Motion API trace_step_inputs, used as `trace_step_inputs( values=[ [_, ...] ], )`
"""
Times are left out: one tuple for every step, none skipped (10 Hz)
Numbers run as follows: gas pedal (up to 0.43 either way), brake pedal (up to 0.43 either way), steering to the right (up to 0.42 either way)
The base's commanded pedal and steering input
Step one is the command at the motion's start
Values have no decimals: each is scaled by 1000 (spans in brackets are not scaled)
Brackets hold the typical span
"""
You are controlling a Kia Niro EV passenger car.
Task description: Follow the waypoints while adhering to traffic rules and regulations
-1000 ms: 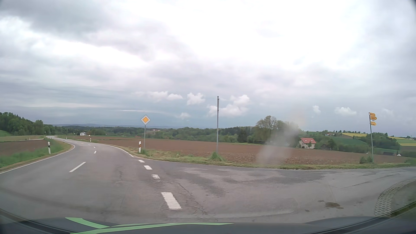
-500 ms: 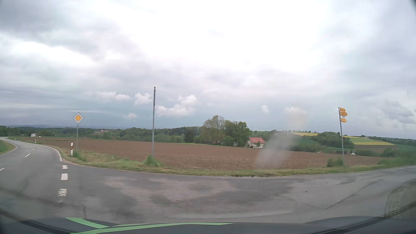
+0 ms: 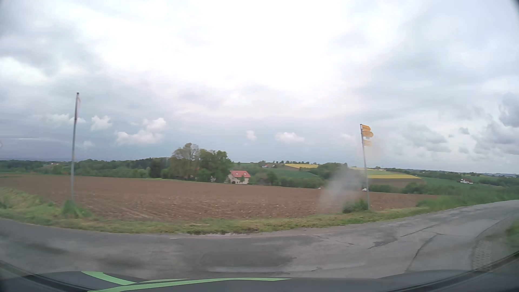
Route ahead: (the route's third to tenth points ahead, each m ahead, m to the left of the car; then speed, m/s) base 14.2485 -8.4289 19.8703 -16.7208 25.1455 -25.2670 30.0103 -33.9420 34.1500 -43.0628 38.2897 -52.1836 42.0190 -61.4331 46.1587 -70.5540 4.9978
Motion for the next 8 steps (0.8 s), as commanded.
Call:
trace_step_inputs(
  values=[
    [0,0,456],
    [0,0,455],
    [0,0,453],
    [0,0,453],
    [0,0,453],
    [79,0,451],
    [220,0,445],
    [240,0,438]
  ],
)
